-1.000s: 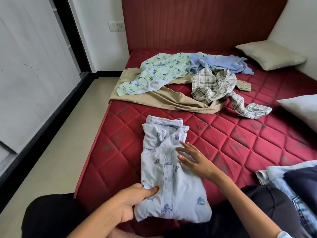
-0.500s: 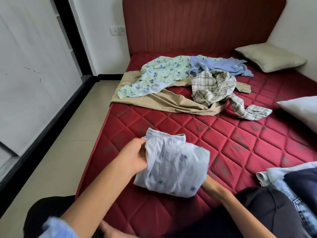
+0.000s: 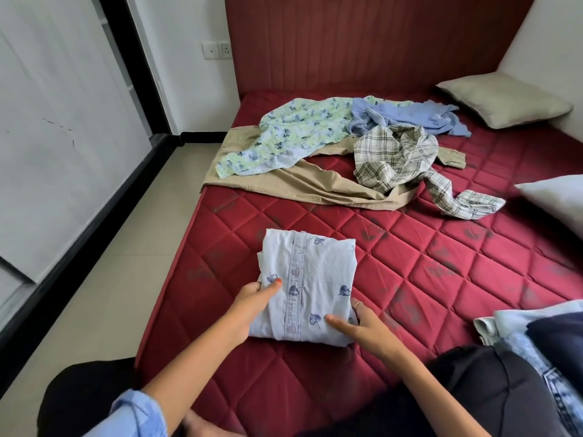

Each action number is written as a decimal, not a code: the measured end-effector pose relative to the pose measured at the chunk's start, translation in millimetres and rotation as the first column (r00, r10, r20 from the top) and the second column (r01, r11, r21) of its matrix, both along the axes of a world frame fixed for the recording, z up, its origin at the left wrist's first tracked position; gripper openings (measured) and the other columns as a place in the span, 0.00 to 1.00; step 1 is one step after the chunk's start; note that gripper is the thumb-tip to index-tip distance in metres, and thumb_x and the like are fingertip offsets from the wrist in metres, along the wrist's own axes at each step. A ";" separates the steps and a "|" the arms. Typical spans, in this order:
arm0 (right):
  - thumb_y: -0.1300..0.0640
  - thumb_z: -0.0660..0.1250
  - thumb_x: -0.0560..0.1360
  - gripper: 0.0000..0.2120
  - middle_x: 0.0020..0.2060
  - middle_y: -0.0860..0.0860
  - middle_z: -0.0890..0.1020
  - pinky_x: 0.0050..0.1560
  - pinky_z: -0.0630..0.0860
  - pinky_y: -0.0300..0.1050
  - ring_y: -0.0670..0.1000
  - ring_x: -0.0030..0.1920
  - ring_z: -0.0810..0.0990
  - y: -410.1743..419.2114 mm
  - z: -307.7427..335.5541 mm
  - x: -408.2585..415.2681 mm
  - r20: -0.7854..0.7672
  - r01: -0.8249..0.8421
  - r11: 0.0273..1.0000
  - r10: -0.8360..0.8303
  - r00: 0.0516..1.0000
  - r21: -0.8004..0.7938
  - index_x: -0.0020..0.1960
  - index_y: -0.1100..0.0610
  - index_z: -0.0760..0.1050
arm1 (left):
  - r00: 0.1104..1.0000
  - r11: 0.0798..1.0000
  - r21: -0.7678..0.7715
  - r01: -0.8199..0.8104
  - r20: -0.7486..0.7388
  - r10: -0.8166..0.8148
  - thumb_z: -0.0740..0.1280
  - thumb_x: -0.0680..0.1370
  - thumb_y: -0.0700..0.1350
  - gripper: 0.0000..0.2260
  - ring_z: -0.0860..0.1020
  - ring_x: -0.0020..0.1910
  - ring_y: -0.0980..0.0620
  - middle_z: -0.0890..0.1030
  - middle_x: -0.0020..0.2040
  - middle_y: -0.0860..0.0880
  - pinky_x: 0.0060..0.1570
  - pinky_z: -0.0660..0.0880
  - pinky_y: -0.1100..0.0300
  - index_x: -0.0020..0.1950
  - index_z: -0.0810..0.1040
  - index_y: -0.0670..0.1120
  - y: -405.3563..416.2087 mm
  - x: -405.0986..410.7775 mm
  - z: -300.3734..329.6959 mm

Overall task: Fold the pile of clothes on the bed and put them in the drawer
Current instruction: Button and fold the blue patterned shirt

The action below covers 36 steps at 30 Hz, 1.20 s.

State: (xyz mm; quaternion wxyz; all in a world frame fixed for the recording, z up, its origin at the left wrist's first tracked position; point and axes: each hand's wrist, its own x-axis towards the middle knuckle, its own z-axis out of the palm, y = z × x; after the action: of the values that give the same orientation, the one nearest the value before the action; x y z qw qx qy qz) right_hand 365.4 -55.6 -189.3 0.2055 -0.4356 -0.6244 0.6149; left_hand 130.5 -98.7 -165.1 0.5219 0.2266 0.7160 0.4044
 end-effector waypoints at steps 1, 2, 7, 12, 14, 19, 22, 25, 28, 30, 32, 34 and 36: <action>0.45 0.75 0.70 0.24 0.55 0.46 0.82 0.57 0.77 0.45 0.48 0.57 0.81 -1.4 -2.0 -2.9 0.049 0.032 0.997 -0.036 0.998 0.072 0.61 0.53 0.73 | 1.000 1.000 0.028 0.006 -0.019 -0.005 0.69 0.76 0.53 0.15 0.81 0.47 0.49 0.83 0.47 0.47 0.54 0.76 0.53 0.47 0.79 0.40 -0.1 -0.1 -2.3; 0.46 0.74 0.70 0.26 0.58 0.43 0.79 0.60 0.76 0.44 0.43 0.56 0.79 -3.3 -1.5 -6.1 0.114 0.072 0.979 -0.095 0.989 0.193 0.65 0.50 0.69 | 1.000 0.998 0.060 0.009 -0.030 -0.007 0.69 0.76 0.54 0.16 0.80 0.46 0.49 0.82 0.46 0.47 0.53 0.75 0.53 0.48 0.78 0.41 0.6 -2.3 -4.7; 0.45 0.67 0.72 0.37 0.72 0.56 0.65 0.66 0.67 0.53 0.56 0.67 0.67 -12.6 12.2 -41.1 0.251 -0.030 0.442 -0.451 0.857 0.896 0.75 0.54 0.57 | 0.998 0.998 0.037 -0.041 -0.042 0.043 0.71 0.75 0.52 0.14 0.81 0.43 0.47 0.83 0.44 0.44 0.46 0.76 0.54 0.46 0.78 0.40 11.3 -3.5 -11.8; 0.22 0.51 0.64 0.52 0.76 0.55 0.59 0.73 0.47 0.56 0.61 0.76 0.57 -13.0 -14.0 -71.4 0.663 -0.474 0.536 -0.235 0.711 0.699 0.77 0.55 0.58 | 0.992 0.994 -0.028 -0.106 -0.071 0.104 0.72 0.75 0.48 0.13 0.81 0.41 0.44 0.82 0.40 0.43 0.46 0.78 0.52 0.40 0.78 0.39 16.2 -4.5 -24.6; 0.19 0.48 0.58 0.59 0.79 0.52 0.48 0.75 0.37 0.55 0.58 0.78 0.47 -2.0 -22.5 -70.4 0.770 -0.520 0.688 -0.089 0.632 0.506 0.79 0.51 0.46 | 0.988 0.993 -0.047 -0.109 -0.117 0.103 0.72 0.75 0.49 0.12 0.76 0.39 0.48 0.78 0.39 0.45 0.40 0.71 0.57 0.38 0.76 0.42 14.7 -6.5 -27.1; 0.16 0.45 0.48 0.65 0.79 0.48 0.47 0.76 0.42 0.56 0.53 0.78 0.45 14.5 -10.8 -74.7 0.811 -0.538 0.758 0.020 0.585 0.369 0.79 0.47 0.44 | 0.977 0.996 -0.058 -0.073 -0.205 0.060 0.69 0.76 0.51 0.15 0.69 0.34 0.52 0.71 0.34 0.49 0.33 0.63 0.58 0.34 0.70 0.46 3.2 -10.8 -30.5; 0.16 0.53 0.53 0.62 0.78 0.52 0.53 0.75 0.42 0.60 0.58 0.77 0.51 6.6 -12.5 -73.0 0.802 -0.524 0.718 -0.080 0.592 0.458 0.79 0.50 0.50 | 0.953 0.998 -0.063 -0.019 -0.302 -0.001 0.67 0.77 0.51 0.20 0.64 0.30 0.52 0.65 0.30 0.51 0.31 0.58 0.56 0.31 0.62 0.48 -8.9 -6.9 -28.1; 0.31 0.72 0.58 0.52 0.70 0.62 0.69 0.71 0.53 0.66 0.63 0.71 0.67 -15.2 -23.5 -75.4 0.730 -0.542 0.520 -0.276 0.625 0.660 0.73 0.59 0.66 | 0.945 0.997 -0.068 0.040 -0.321 -0.060 0.66 0.78 0.49 0.18 0.65 0.32 0.51 0.65 0.30 0.51 0.34 0.59 0.57 0.32 0.63 0.48 -14.9 -7.5 -26.6; 0.50 0.64 0.71 0.33 0.69 0.62 0.71 0.69 0.60 0.61 0.61 0.71 0.68 -33.4 -33.0 -72.5 0.589 -0.527 0.263 -0.335 0.736 0.808 0.73 0.60 0.64 | 0.951 0.997 -0.031 0.067 -0.300 -0.074 0.67 0.77 0.47 0.17 0.67 0.32 0.50 0.68 0.30 0.50 0.36 0.62 0.58 0.31 0.65 0.47 -13.8 -5.5 -13.4; 0.54 0.61 0.69 0.28 0.62 0.60 0.78 0.63 0.71 0.54 0.59 0.63 0.77 -30.1 -23.8 -69.3 0.569 -0.498 0.285 -0.300 0.765 0.819 0.68 0.62 0.67 | 0.950 0.993 0.003 0.119 -0.292 -0.113 0.67 0.78 0.47 0.19 0.65 0.30 0.51 0.66 0.29 0.50 0.33 0.61 0.59 0.30 0.64 0.47 -10.3 1.3 -1.4; 0.54 0.67 0.59 0.24 0.45 0.53 0.84 0.41 0.79 0.45 0.56 0.43 0.84 -22.6 0.9 -69.1 0.584 -0.462 0.401 -0.271 0.765 0.791 0.54 0.59 0.72 | 0.954 0.987 0.056 0.154 -0.269 -0.134 0.66 0.78 0.47 0.17 0.65 0.30 0.53 0.67 0.30 0.48 0.30 0.62 0.61 0.32 0.67 0.46 -8.5 9.2 18.9; 0.56 0.70 0.56 0.20 0.34 0.51 0.81 0.31 0.74 0.44 0.57 0.34 0.82 -11.2 31.8 -72.1 0.620 -0.433 0.526 -0.250 0.744 0.732 0.47 0.57 0.72 | 0.982 0.981 0.152 0.123 -0.163 -0.098 0.65 0.79 0.47 0.11 0.72 0.36 0.51 0.74 0.36 0.45 0.36 0.68 0.60 0.38 0.75 0.44 -6.7 13.0 40.6; 0.55 0.68 0.65 0.18 0.41 0.54 0.83 0.37 0.75 0.48 0.60 0.42 0.82 0.3 65.2 -74.5 0.619 -0.374 0.572 -0.321 0.717 0.730 0.53 0.58 0.74 | 0.999 0.959 0.282 0.025 -0.036 -0.015 0.64 0.80 0.44 0.08 0.77 0.42 0.50 0.81 0.42 0.45 0.41 0.72 0.58 0.43 0.79 0.45 -7.3 12.3 62.1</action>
State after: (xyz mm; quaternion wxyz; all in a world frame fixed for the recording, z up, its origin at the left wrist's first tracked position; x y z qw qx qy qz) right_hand 290.9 -55.4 -124.2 0.1216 -0.4759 -0.8699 0.0447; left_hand 142.8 -106.0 -103.0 0.4762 0.3126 0.6575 0.4932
